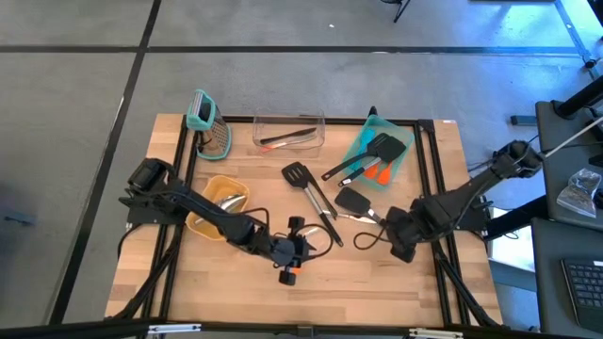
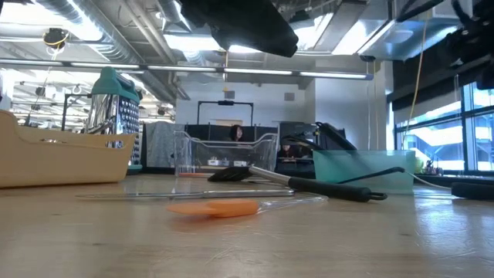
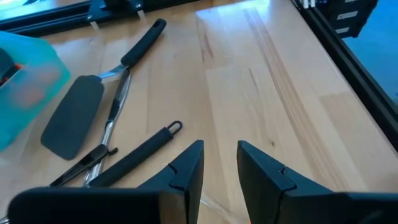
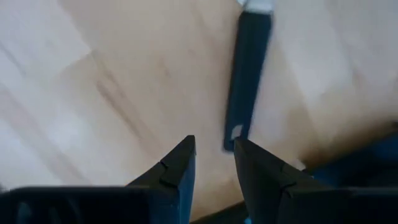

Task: Pick & Place Kitchen Items
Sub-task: Put the black spatula into the green bin

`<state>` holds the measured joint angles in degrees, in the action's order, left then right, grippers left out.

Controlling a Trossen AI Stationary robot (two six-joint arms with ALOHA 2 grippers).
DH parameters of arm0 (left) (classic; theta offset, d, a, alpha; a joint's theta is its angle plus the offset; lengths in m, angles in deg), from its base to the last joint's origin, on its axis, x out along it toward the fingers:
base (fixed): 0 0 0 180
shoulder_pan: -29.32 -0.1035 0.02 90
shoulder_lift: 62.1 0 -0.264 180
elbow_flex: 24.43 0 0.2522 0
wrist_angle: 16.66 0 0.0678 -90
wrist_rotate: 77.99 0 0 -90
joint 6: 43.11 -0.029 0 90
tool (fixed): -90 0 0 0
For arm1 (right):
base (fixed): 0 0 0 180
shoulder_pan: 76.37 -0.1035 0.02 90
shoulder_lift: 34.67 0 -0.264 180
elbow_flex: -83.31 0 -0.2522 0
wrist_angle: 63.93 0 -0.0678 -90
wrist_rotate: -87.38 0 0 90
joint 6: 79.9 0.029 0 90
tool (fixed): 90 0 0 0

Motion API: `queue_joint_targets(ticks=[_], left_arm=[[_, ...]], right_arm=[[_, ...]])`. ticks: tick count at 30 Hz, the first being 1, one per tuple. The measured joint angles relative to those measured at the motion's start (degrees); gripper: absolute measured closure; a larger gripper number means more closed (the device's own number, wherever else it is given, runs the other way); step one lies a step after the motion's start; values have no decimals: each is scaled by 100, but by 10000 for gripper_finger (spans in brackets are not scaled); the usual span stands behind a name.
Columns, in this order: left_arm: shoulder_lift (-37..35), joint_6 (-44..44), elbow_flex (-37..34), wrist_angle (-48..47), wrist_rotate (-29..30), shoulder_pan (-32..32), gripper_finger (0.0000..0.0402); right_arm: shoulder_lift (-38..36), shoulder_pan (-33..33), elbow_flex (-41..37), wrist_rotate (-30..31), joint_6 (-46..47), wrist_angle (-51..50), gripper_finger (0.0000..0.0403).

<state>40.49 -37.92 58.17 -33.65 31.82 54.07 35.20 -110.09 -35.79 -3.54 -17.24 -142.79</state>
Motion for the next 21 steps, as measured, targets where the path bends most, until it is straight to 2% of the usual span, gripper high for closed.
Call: queue_joint_targets(ticks=[3,5,8,13,17,21], left_arm=[[0,-42,0,0,-2,34,309],[0,-45,0,0,-2,40,309],[0,-43,0,2,-2,55,309],[0,-44,0,4,-2,55,309],[0,-45,0,16,-2,55,309],[0,-43,0,50,-2,55,309]], right_arm=[[-2,-221,-45,522,351,1,288],[-2,-298,-191,583,646,135,287],[-2,-345,-547,330,964,419,275],[-2,-352,-1123,-60,1194,936,225],[-2,-352,-1556,-66,1170,1505,189],[-9,-348,-1994,-108,1168,1908,169]])
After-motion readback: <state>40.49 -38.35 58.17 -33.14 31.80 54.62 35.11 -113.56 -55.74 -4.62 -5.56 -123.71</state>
